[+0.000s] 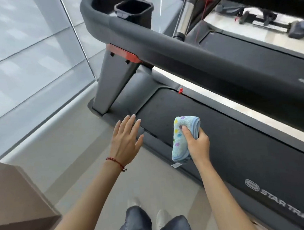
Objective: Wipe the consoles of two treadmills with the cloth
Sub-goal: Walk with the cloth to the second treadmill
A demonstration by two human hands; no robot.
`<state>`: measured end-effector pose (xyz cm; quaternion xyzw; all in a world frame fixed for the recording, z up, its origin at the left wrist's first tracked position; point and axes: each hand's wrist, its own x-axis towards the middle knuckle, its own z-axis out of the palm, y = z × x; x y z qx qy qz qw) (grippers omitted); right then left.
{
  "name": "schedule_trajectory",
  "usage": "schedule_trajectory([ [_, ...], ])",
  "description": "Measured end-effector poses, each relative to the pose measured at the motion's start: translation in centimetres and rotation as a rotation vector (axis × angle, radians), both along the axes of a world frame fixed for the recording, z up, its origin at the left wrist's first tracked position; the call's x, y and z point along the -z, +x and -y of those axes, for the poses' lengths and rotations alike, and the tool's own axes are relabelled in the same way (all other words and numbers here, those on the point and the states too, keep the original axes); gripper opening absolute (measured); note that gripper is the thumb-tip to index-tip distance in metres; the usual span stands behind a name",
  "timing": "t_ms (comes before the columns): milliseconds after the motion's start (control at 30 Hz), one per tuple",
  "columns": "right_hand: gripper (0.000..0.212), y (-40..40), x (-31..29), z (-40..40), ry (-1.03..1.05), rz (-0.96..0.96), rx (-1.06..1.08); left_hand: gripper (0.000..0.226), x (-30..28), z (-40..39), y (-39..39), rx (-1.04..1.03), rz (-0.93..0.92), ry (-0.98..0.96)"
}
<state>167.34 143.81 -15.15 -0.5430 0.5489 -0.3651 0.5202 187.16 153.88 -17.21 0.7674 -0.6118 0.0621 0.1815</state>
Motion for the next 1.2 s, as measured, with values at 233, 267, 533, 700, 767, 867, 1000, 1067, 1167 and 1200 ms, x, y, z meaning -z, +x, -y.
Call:
schedule_trajectory([
  [233, 0.009, -9.2, 3.2, -2.8, 0.085, -0.022, 0.287, 0.052, 2.8, 1.7, -7.9, 0.251, -0.024, 0.149],
  [267, 0.009, -10.3, 3.6, -3.2, 0.091, -0.023, 0.338, 0.052, 3.1, 2.2, -8.8, 0.295, -0.024, 0.17],
  [533, 0.014, -17.2, 6.2, -7.3, 0.209, -0.009, 0.77, 0.054, 5.1, 6.7, -15.1, 0.7, 0.051, 0.306],
  [700, 0.022, -19.5, 7.0, -12.0, 0.241, 0.021, 1.054, 0.054, 5.7, 8.3, -19.2, 0.959, 0.091, 0.319],
  [767, 0.026, -20.1, 7.5, -14.1, 0.272, 0.043, 1.162, 0.053, 6.0, 8.3, -21.1, 1.064, 0.102, 0.316],
  [867, 0.028, -21.3, 8.0, -17.5, 0.3, 0.069, 1.301, 0.052, 6.0, 7.7, -24.6, 1.212, 0.119, 0.31],
  [1000, 0.026, -23.7, 8.4, -22.1, 0.305, 0.106, 1.482, 0.049, 5.7, 5.7, -30.5, 1.395, 0.114, 0.292],
  [1067, 0.029, -25.3, 8.6, -24.7, 0.308, 0.119, 1.577, 0.053, 5.6, 4.4, -33.9, 1.491, 0.125, 0.298],
  [1167, 0.035, -28.0, 9.1, -28.9, 0.316, 0.132, 1.716, 0.054, 6.0, 2.1, -39.1, 1.618, 0.154, 0.301],
  [1200, 0.035, -28.9, 9.2, -30.4, 0.321, 0.132, 1.756, 0.054, 6.2, 1.2, -40.9, 1.652, 0.164, 0.3],
])
